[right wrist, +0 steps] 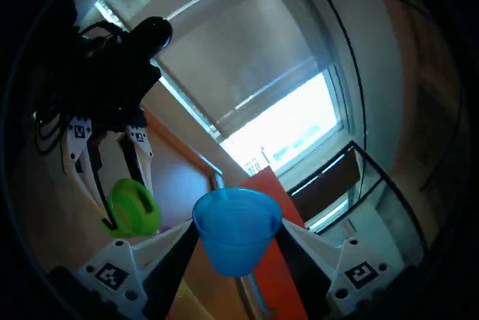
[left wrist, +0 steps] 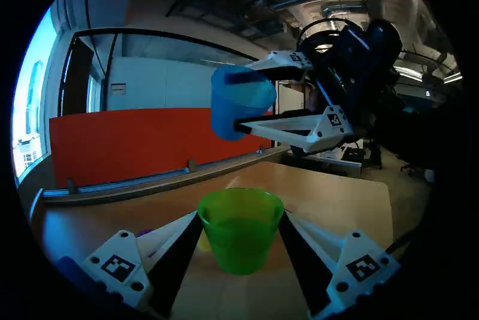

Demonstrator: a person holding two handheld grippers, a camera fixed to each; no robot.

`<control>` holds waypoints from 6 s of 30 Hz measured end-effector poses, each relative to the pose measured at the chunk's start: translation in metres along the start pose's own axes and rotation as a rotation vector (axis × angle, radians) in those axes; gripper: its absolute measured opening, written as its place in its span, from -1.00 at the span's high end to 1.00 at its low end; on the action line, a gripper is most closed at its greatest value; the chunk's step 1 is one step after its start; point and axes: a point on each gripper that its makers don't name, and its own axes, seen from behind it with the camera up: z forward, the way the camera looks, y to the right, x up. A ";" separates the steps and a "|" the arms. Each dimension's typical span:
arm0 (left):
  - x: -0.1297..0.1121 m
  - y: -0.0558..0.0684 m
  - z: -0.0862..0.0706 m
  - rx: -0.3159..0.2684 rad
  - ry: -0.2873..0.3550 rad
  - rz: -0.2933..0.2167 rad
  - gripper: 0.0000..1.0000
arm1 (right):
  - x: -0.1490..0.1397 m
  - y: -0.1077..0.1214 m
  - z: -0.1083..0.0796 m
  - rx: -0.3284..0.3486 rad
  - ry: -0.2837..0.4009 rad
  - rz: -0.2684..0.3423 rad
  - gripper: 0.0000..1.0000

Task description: Pour water

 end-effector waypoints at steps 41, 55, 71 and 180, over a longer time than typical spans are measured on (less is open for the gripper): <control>-0.063 0.007 0.008 -0.040 -0.204 0.043 -0.72 | -0.120 -0.123 -0.036 0.244 -0.236 0.620 -0.81; -0.111 0.012 0.010 -0.061 -0.315 0.044 -0.72 | -0.147 -0.170 -0.044 0.346 -0.318 0.665 -0.81; -0.143 0.020 0.009 -0.092 -0.389 0.047 -0.72 | -0.166 -0.219 -0.055 0.433 -0.372 0.692 -0.81; -0.205 0.012 -0.063 -0.006 -0.657 0.129 -0.81 | -0.209 -0.257 -0.154 0.346 -0.488 0.740 -0.94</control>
